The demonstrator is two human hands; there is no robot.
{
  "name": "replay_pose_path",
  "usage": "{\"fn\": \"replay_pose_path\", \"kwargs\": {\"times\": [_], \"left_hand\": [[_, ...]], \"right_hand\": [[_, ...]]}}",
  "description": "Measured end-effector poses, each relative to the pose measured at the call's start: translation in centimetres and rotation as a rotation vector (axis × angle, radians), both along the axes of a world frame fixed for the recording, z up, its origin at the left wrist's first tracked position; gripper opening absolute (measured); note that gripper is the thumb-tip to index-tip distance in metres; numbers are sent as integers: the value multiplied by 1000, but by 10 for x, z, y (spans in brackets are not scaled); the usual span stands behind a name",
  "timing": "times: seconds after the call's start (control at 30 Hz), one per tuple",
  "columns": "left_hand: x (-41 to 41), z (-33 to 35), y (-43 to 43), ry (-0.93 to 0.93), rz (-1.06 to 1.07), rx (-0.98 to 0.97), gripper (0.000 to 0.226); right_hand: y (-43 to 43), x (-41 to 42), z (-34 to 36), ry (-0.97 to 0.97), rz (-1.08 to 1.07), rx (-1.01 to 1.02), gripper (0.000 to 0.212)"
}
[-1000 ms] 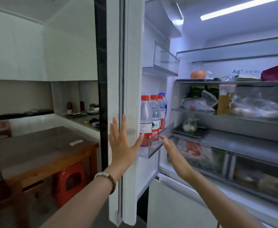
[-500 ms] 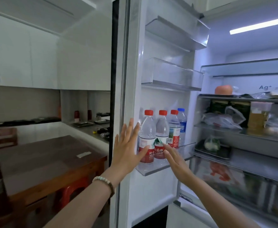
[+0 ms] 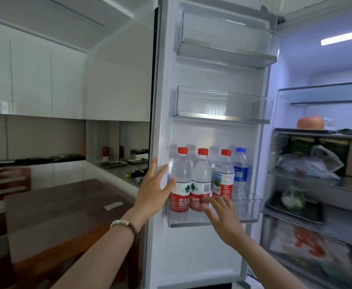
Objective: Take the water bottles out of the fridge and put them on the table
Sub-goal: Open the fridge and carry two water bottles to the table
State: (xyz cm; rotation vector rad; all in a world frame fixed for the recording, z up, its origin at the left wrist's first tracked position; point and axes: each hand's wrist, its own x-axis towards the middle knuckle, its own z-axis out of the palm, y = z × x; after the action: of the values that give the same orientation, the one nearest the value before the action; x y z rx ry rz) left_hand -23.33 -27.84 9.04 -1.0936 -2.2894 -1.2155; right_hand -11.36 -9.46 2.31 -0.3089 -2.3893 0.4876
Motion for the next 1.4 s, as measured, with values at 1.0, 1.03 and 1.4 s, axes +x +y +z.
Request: {"fn": "replay_pose_path", "kwargs": {"times": [1.0, 1.03, 1.4], "left_hand": [[13, 17, 92, -215, -43, 349, 41], [13, 16, 94, -227, -36, 383, 35], [19, 12, 101, -62, -26, 697, 34]], "right_hand": [[39, -55, 52, 317, 462, -635, 55], [39, -55, 52, 335, 465, -632, 57], [35, -54, 52, 517, 511, -550, 50]]}}
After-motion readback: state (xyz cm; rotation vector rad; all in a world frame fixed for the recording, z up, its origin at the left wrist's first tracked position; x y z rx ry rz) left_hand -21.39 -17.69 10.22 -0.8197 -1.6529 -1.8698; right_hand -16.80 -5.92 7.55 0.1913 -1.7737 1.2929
